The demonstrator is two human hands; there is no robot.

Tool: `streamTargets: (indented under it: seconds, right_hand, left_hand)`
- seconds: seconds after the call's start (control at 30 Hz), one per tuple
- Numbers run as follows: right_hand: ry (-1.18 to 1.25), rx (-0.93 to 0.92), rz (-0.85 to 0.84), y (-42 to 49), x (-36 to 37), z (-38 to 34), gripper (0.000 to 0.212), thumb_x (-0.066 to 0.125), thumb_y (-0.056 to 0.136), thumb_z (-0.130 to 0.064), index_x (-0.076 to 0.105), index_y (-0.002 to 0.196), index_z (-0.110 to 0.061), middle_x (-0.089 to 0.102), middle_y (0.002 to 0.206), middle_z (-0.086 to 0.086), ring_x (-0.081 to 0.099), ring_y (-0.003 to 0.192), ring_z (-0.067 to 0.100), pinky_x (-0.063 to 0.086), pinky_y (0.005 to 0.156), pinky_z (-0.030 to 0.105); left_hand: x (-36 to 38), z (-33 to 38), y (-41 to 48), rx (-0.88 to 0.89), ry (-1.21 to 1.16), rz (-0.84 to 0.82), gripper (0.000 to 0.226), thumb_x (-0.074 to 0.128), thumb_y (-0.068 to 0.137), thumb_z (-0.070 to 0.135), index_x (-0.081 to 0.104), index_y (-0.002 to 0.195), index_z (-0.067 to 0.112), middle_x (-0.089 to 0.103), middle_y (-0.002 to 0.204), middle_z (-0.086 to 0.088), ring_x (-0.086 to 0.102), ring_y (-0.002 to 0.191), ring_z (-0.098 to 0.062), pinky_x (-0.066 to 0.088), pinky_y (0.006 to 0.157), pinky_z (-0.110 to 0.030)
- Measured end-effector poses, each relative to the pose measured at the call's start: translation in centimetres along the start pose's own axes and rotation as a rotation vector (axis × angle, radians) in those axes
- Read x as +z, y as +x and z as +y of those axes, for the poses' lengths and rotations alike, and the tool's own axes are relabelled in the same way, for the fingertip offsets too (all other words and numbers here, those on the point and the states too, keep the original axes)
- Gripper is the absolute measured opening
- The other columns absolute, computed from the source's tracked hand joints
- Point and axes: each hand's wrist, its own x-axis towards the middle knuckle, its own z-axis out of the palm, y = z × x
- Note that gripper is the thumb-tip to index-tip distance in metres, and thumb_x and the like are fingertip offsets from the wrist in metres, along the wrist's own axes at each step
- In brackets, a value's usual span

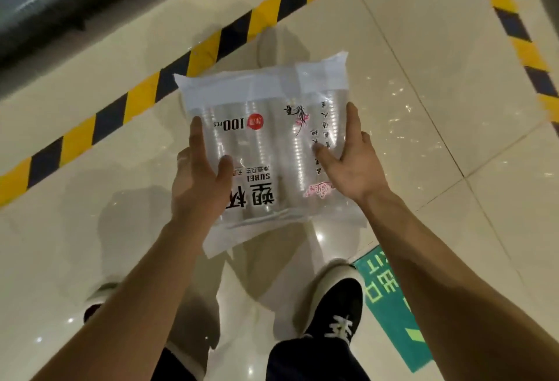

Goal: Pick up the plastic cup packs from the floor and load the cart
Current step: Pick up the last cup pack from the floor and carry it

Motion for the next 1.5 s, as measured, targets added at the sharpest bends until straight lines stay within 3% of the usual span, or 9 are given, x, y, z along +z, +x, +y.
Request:
streamTargets:
  seconds: [0.2,0.3,0.47,0.67,0.83,0.93,1.1,1.27,1.5]
  right_hand:
    - [0.06,-0.082,0.164,-9.0,-12.3,-8.6,0.083,0.055,0.093,-0.048,0.002,0.154,-0.035,0.029,0.155,-0.003,0.038,0.129,0.015,0.027,0.087,0.018]
    - [0.073,-0.145,0.247,-15.7,-21.2,-15.1,0.081,0.054,0.092,-0.053,0.005,0.154,-0.036,0.035,0.151,-0.003,0.04,0.125,0.011,0.032,0.086,0.021]
    - [0.068,-0.244,0.336,-27.4,-37.3,-26.5,0.079,0.046,0.085,-0.068,0.017,0.151,-0.036,0.052,0.136,0.001,0.055,0.118,0.02,0.049,0.093,0.042]
    - [-0.056,-0.322,0.41,-40.1,-51.4,-38.5,0.077,0.044,0.09,-0.064,0.014,0.153,-0.03,0.048,0.136,0.014,0.051,0.118,0.032,0.04,0.079,0.035]
    - [-0.066,-0.418,0.456,-49.2,-59.0,-45.9,0.078,0.046,0.091,-0.061,0.012,0.154,-0.029,0.041,0.14,0.017,0.046,0.124,0.034,0.041,0.094,0.039]
    - [-0.096,-0.505,0.448,-53.1,-61.5,-49.0,0.08,0.043,0.092,-0.063,0.008,0.155,-0.03,0.039,0.142,0.018,0.044,0.127,0.034,0.039,0.098,0.04]
    - [-0.087,-0.787,0.382,-55.9,-62.9,-52.7,0.082,0.042,0.089,-0.067,0.006,0.154,-0.033,0.039,0.147,0.012,0.04,0.132,0.03,0.039,0.103,0.044]
    - [-0.097,-1.047,0.194,-57.6,-61.6,-56.1,0.082,0.048,0.089,-0.061,0.012,0.155,-0.026,0.032,0.155,0.008,0.031,0.14,0.025,0.03,0.108,0.038]
    - [-0.18,-1.376,-0.123,-64.0,-53.9,-60.2,0.083,0.039,0.081,-0.074,0.018,0.151,-0.036,0.049,0.141,0.005,0.047,0.128,0.027,0.042,0.096,0.039]
  left_hand:
    - [-12.4,9.6,-6.2,0.232,0.019,0.146,0.069,0.051,0.097,0.033,0.012,0.154,0.032,0.045,0.141,-0.019,0.051,0.119,-0.037,0.044,0.092,-0.043]
    - [-21.5,16.7,-11.6,0.314,-0.057,0.217,0.067,0.053,0.097,0.034,0.017,0.153,0.03,0.046,0.142,-0.015,0.047,0.124,-0.033,0.04,0.098,-0.04]
    - [-37.8,28.9,-21.0,0.441,-0.114,0.241,0.066,0.042,0.092,0.048,0.027,0.151,0.023,0.043,0.147,-0.013,0.043,0.131,-0.03,0.039,0.103,-0.042]
    - [-54.9,39.6,-31.3,0.433,-0.048,0.254,0.067,0.044,0.093,0.053,0.023,0.152,0.03,0.041,0.145,-0.02,0.047,0.126,-0.038,0.044,0.097,-0.047]
    - [-65.6,44.2,-38.6,0.462,-0.01,0.345,0.064,0.04,0.094,0.052,0.017,0.152,0.037,0.043,0.141,-0.017,0.043,0.127,-0.035,0.038,0.099,-0.045]
    - [-70.3,44.5,-42.5,0.498,0.006,0.437,0.068,0.037,0.092,0.06,0.017,0.152,0.035,0.039,0.148,-0.011,0.039,0.132,-0.03,0.036,0.102,-0.042]
    - [-74.6,43.2,-49.0,0.404,-0.042,0.636,0.064,0.043,0.094,0.053,0.021,0.151,0.036,0.046,0.142,-0.014,0.044,0.128,-0.032,0.041,0.095,-0.043]
    - [-76.1,39.6,-55.1,0.18,-0.056,0.798,0.066,0.041,0.094,0.057,0.017,0.152,0.036,0.043,0.145,-0.013,0.043,0.13,-0.03,0.041,0.095,-0.041]
    - [-75.0,31.3,-66.6,-0.184,-0.144,1.005,0.07,0.039,0.093,0.061,0.014,0.153,0.034,0.04,0.149,-0.01,0.043,0.131,-0.03,0.042,0.099,-0.045]
